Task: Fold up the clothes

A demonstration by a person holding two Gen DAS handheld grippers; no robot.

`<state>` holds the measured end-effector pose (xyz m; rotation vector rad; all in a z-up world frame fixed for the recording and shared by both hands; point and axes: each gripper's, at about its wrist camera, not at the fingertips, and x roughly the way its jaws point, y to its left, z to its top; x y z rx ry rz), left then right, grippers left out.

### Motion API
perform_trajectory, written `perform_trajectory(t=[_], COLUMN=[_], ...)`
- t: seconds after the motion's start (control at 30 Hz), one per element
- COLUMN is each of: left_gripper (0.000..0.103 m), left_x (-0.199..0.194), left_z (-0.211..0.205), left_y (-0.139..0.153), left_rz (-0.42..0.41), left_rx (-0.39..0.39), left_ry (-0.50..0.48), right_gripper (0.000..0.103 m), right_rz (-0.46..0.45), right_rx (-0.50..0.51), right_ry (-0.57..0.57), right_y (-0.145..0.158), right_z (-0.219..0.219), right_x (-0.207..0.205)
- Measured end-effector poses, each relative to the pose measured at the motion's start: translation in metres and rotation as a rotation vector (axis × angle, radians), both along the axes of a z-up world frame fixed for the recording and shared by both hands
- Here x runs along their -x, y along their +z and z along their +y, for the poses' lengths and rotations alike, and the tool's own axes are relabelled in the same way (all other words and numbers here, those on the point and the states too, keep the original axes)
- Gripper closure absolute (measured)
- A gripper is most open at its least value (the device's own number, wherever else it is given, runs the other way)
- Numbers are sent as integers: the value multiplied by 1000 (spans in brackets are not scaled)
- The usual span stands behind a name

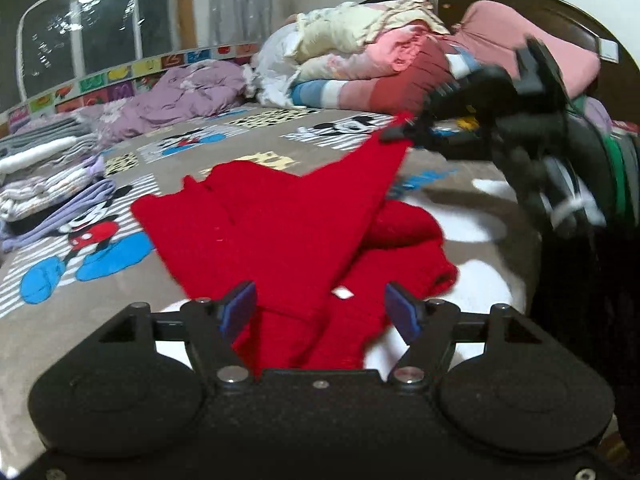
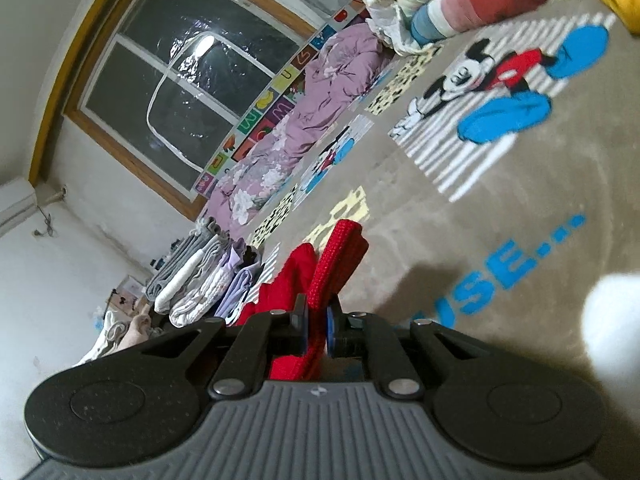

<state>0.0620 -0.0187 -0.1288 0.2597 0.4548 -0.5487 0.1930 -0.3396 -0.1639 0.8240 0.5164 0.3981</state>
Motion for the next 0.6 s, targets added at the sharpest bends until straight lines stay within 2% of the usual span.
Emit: perform_trajectory(t=[0.1, 0.17, 0.5, 0.6], left_gripper=[33, 33, 33, 32], left_x=[2, 0, -7, -9], left_z=[-8, -8, 3, 10], left_y=[-8, -11, -13, -11], left_rz=[-14, -6, 63, 98], left_rx=[-57, -65, -13, 31], left_ry=[-19, -15, -25, -37], right_gripper=[93, 93, 93, 93], right_rz=[-5, -9, -36, -31], right_rx=[36, 62, 232, 287], right_ry=[8, 15, 85, 114], right_y=[17, 29, 98, 109], right_z=[7, 13, 74, 103], right_x=[-2, -5, -41, -55])
